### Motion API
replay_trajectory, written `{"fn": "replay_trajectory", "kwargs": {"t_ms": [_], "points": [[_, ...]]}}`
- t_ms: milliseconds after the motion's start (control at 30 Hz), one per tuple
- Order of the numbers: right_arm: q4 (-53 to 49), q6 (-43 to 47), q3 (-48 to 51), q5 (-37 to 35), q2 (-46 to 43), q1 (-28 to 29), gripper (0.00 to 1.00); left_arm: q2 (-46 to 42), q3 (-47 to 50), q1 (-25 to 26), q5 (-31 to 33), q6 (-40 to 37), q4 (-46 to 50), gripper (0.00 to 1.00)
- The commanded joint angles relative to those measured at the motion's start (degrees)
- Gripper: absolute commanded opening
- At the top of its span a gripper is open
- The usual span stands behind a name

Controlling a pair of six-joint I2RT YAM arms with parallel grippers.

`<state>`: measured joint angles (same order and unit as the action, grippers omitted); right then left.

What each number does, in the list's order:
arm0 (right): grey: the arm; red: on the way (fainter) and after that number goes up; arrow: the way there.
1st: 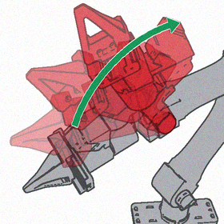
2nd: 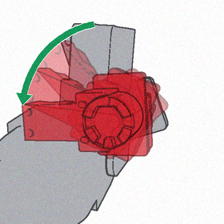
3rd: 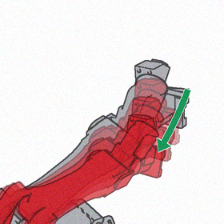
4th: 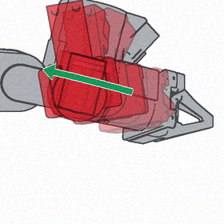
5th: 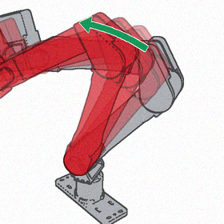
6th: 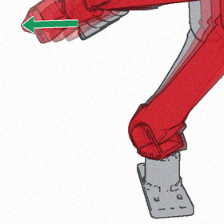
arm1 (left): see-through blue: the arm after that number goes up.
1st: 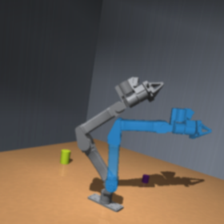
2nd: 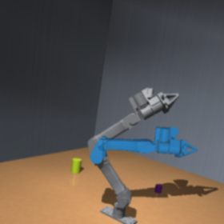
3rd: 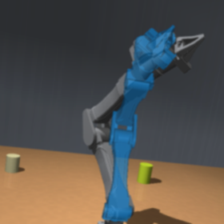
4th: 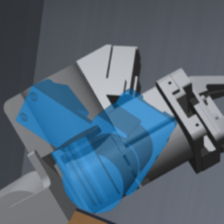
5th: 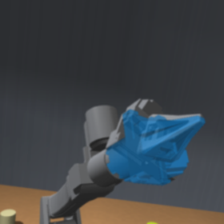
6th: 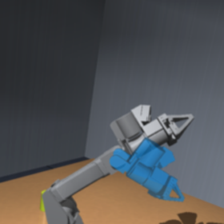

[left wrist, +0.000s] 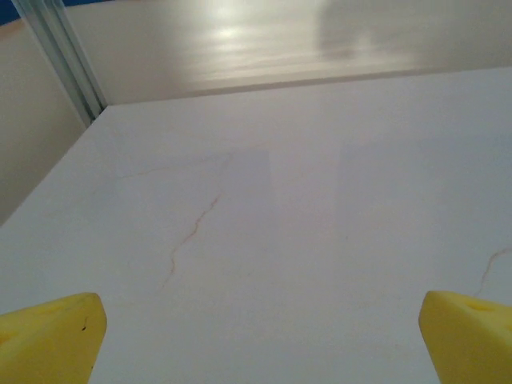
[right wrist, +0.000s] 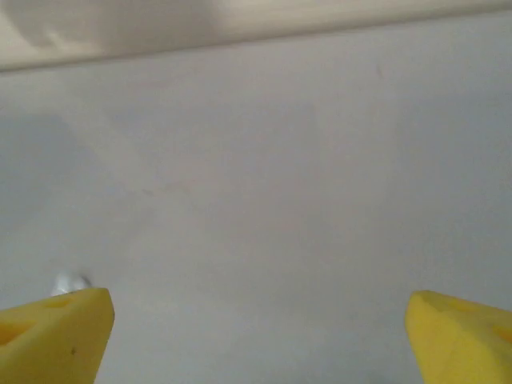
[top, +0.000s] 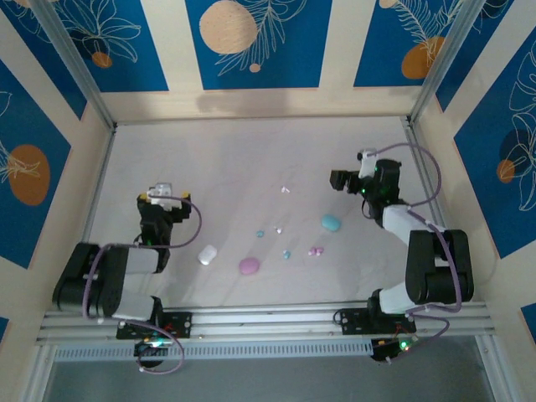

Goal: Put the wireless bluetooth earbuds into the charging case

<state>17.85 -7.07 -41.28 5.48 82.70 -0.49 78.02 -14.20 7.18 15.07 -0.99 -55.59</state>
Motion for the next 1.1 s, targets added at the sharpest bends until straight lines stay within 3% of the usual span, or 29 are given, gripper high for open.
{"fn": "replay_trajectory", "kwargs": {"t_ms": [0,67,167,333,533,600,867,1067], "points": [[-18.5,-0.4,-8.4,15.1,1.6,0.7,0.88,-8.7,-6.6,-0.7,1.1,5.6,22.1,1.00],[-26.5,1.5,-14.8,19.7,5.4,2.8,0.83,-12.2,-10.4,-0.7,-0.7,7.9,32.0,1.00],[-38.2,4.5,-23.9,20.1,11.1,7.9,0.75,-16.2,-14.5,-0.7,-1.1,15.5,45.0,1.00],[-47.5,5.6,-31.3,16.7,14.9,16.2,0.71,-20.5,-15.8,-0.8,-15.1,22.2,52.1,1.00],[-49.1,6.8,-32.1,15.6,14.7,26.1,0.70,-21.7,-18.6,-0.7,-23.8,32.1,64.6,1.00],[-49.1,6.9,-31.8,14.1,14.5,28.6,0.70,-21.7,-19.7,-0.8,-23.9,34.2,69.8,0.99],[-48.9,4.0,-32.4,14.4,15.3,36.4,0.67,-24.2,-17.8,-0.5,-29.4,41.7,78.8,0.86],[-45.1,8.6,-32.8,14.3,18.7,43.7,0.66,-30.0,-16.8,-0.5,-23.2,44.4,86.1,0.82]]}}
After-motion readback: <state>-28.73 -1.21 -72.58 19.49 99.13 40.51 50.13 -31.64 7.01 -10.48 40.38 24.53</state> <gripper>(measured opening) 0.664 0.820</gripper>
